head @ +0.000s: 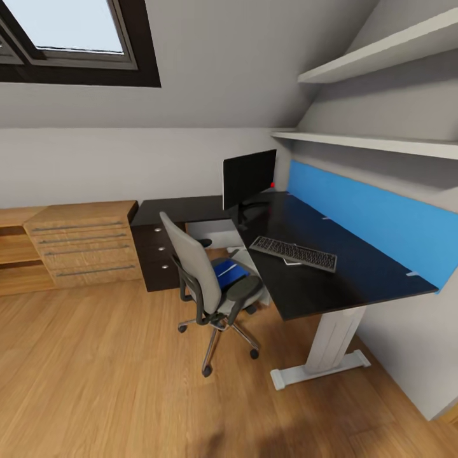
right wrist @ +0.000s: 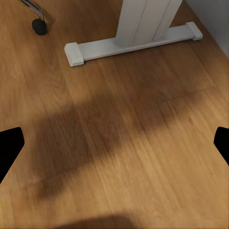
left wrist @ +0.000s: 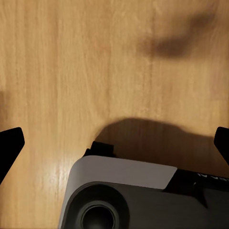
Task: In the bedroom, organize the workspace by keeping the computer under the desk, ensuring the monitor is on the desk, placing the keyboard on the desk next to the monitor, placing the mouse on the desk next to the keyboard, moving the folder from the swivel chair onto the desk next to the mouse, stacking the notebook on top of the folder with the pen on top of the notebook, and positioning the swivel chair next to the desk.
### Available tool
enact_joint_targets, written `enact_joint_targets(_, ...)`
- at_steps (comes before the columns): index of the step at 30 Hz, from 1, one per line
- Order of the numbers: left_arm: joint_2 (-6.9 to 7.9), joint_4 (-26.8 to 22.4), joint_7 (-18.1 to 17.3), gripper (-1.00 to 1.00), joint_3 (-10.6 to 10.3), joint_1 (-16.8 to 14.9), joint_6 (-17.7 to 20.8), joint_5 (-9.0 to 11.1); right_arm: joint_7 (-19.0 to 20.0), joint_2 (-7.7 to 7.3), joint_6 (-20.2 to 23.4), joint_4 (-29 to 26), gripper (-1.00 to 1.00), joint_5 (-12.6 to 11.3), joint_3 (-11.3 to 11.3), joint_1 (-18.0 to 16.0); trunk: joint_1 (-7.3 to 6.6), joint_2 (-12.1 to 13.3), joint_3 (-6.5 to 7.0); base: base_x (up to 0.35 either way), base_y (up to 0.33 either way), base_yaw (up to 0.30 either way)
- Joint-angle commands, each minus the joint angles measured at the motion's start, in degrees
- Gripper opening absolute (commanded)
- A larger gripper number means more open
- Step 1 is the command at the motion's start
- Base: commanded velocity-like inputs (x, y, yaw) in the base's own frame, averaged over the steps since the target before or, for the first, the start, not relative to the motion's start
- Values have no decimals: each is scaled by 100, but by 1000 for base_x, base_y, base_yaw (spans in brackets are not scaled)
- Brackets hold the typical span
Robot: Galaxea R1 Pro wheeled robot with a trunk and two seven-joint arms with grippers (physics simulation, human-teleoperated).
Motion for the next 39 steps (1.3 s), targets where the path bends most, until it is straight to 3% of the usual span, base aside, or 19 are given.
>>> enact_joint_targets(1, -2, 3, -2, 100, 16, -3, -15, 12, -22, 1, -14, 3, 100, 7, 2, -3, 22, -44, -24, 0, 0, 0)
enact_joint_targets(28, -2, 2, -2, 100, 16, -3, -15, 8, -22, 16, -14, 3, 100, 16, 6, -3, 615, -1127, -509, 0, 0, 2)
enact_joint_targets(39, -2, 2, -2, 100, 16, -3, -15, 10, -22, 18, -14, 3, 100, 16, 8, -3, 857, -1568, -706, 0, 0, 210)
